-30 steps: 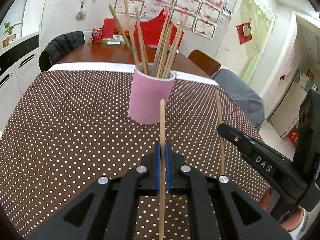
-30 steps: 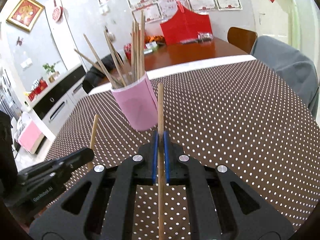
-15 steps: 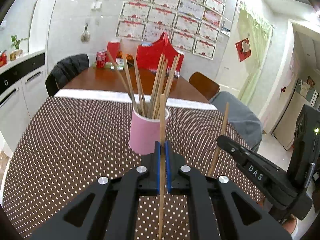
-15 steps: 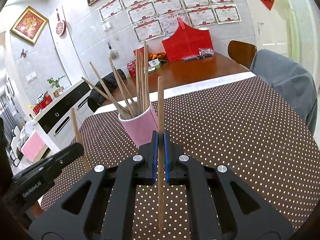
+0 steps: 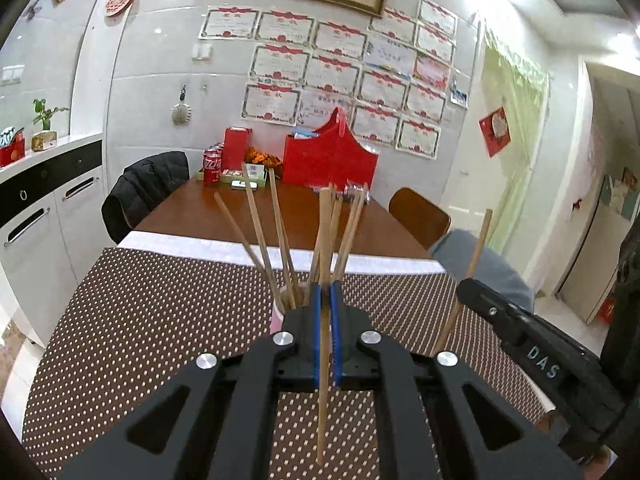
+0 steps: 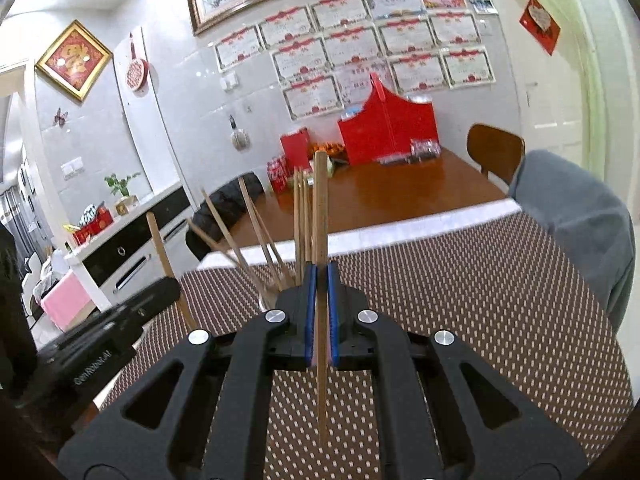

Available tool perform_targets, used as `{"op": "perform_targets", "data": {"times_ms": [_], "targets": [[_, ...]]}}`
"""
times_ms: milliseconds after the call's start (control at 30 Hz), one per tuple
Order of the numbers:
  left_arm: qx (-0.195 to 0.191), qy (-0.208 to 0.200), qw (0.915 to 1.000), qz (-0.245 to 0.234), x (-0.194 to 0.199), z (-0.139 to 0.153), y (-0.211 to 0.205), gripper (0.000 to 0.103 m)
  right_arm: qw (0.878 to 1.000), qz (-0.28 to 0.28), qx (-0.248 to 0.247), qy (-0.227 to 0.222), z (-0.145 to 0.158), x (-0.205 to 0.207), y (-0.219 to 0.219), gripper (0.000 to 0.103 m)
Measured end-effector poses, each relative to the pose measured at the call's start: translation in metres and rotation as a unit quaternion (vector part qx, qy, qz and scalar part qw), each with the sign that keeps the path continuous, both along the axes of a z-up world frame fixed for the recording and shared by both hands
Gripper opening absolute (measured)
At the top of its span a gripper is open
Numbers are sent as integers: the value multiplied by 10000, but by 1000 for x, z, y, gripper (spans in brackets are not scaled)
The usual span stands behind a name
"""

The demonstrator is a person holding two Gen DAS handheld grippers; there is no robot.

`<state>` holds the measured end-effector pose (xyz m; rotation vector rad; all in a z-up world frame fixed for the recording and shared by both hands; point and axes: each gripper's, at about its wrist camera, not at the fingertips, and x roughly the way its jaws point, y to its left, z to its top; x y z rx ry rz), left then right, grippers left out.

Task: Organize utensils
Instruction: 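Lift both held chopsticks upright and carry them over the pink cup, then open the right tool to drop its chopstick into the cup while the left tool releases its own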

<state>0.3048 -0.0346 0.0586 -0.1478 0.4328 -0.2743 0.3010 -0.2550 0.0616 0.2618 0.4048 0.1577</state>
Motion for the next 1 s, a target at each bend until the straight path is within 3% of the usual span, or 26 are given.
{"op": "perform_targets", "data": {"times_ms": [333, 533, 767, 1000], "targets": [[-20, -764, 9970, 108, 31, 47, -4, 5, 9984, 19, 43, -562, 59, 39, 2, 6], [-106, -1050, 9943, 153, 58, 61, -9, 5, 9963, 40, -10, -857, 76, 64, 4, 6], [-21, -986, 9948, 241, 88, 48, -12, 5, 9961, 224, -186, -835, 70, 99, 18, 6], [227, -719, 9970, 191, 102, 19, -12, 5, 9979, 336, -228, -509, 39, 125, 28, 6]]}}
